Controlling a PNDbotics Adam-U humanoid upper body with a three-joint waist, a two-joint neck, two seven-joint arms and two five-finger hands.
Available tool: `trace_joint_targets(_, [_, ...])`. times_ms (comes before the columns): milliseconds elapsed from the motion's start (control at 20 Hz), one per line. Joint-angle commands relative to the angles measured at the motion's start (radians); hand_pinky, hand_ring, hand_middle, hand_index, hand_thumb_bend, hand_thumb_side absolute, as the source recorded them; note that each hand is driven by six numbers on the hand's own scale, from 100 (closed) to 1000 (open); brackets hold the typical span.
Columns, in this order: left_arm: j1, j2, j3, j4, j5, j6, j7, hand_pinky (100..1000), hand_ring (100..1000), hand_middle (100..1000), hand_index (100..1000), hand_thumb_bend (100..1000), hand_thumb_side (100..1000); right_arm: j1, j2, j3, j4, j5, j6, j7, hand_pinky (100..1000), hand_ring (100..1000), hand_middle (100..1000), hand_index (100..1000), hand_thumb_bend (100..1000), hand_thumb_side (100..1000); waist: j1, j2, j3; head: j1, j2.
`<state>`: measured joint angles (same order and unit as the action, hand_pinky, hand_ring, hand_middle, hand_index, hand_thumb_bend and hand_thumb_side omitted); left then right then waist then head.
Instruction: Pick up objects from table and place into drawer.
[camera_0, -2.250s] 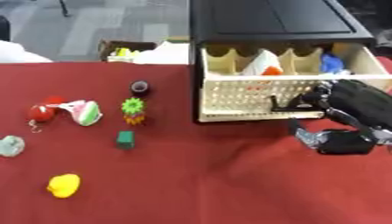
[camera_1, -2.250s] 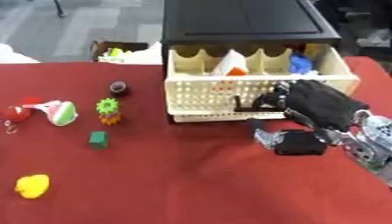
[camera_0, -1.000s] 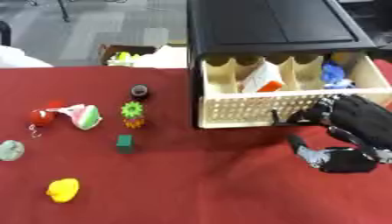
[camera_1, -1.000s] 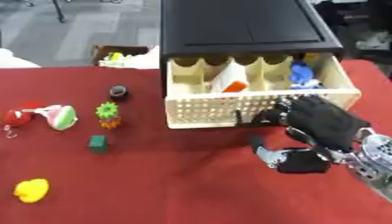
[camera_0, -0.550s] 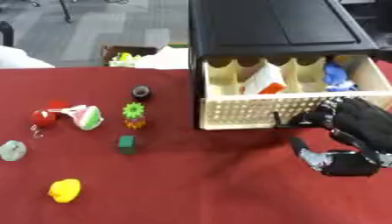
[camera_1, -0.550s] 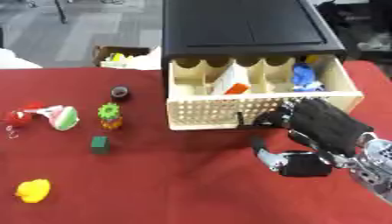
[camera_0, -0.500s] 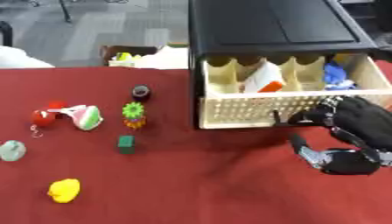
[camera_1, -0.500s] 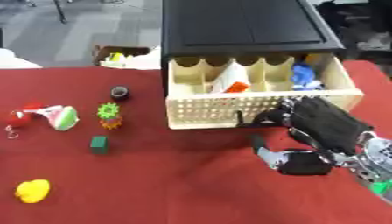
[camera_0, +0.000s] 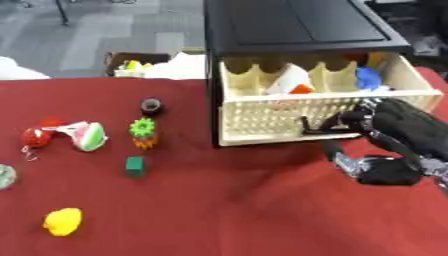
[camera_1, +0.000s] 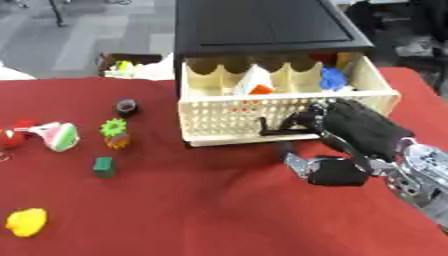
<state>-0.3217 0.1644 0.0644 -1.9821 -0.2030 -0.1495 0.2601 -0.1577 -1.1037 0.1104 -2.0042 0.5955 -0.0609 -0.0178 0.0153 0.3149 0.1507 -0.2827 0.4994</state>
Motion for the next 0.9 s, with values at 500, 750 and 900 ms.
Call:
trace_joint_targets(500, [-0.009,0.011,0.001,-0.018,-0.001,-0.001,-0.004,657,544,680,743,100,807,-0.032,-0.077,-0.033,0.004,-0.04,0.038,-0.014,100,100,100,713,100,1000,-0.007,-0.012,0.003,-0.004,-0.015])
trace_joint_targets(750, [-0.009,0.011,0.001,-0.018,-0.001,0.0,-0.005,658,544,680,743,100,808,-0.03,-0.085,-0.039,0.004,-0.039,0.033,-0.031,100,100,100,714,100,1000,-0.01,-0.013,0.0,0.002,-0.015])
trace_joint_targets(900, [-0.008,0.012,0.001,-0.018,-0.002,-0.001,-0.005,658,544,680,743,100,808,-0.031,-0.09,-0.042,0.004,-0.041,0.032,-0.04,100,100,100,714,100,1000,-0.01,-0.014,0.0,0.004,-0.013])
